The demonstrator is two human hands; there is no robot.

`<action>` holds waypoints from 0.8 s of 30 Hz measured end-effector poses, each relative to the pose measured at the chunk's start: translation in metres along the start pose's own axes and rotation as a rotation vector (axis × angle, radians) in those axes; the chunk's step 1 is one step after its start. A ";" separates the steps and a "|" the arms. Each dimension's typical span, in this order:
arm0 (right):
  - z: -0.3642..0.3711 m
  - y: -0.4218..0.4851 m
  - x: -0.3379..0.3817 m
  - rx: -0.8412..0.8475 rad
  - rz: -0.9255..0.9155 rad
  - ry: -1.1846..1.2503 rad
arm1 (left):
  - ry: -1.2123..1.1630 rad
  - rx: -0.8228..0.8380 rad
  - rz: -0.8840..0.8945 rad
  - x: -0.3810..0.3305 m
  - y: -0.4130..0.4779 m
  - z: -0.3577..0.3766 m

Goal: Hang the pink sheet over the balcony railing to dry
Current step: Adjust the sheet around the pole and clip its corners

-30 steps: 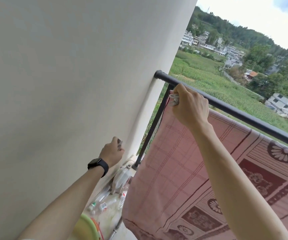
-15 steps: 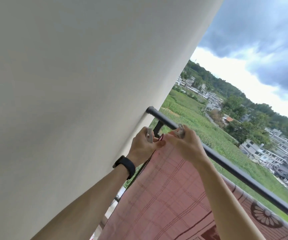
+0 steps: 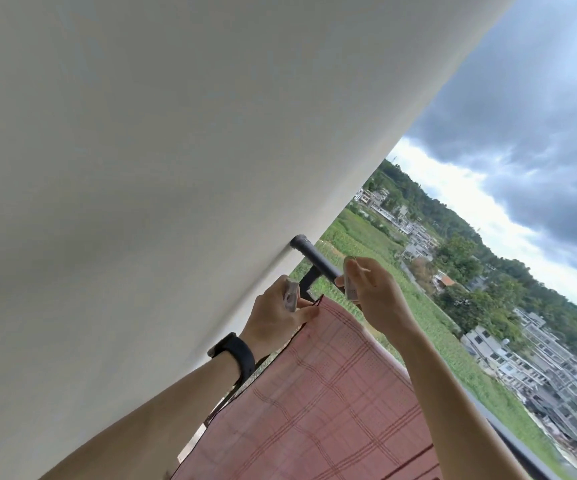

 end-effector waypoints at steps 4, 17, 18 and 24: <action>0.004 0.013 0.008 0.070 -0.062 -0.006 | 0.020 -0.023 0.015 -0.006 -0.003 -0.001; 0.027 0.026 0.010 0.166 -0.101 -0.011 | 0.009 -0.047 -0.024 0.002 0.001 0.007; 0.027 0.026 0.007 0.175 -0.092 -0.019 | 0.010 -0.050 -0.028 0.003 0.001 0.007; 0.025 0.021 -0.009 0.311 -0.064 -0.166 | -0.006 -0.099 -0.004 0.005 0.002 0.011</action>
Point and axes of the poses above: each hand's wrist, its own y-axis towards the middle knuckle, its own z-axis out of the palm, x = y × z, the point moved 5 cm from there along y, towards the middle knuckle, and after that the axes turned 9 degrees about -z, right-handed, at the moved point
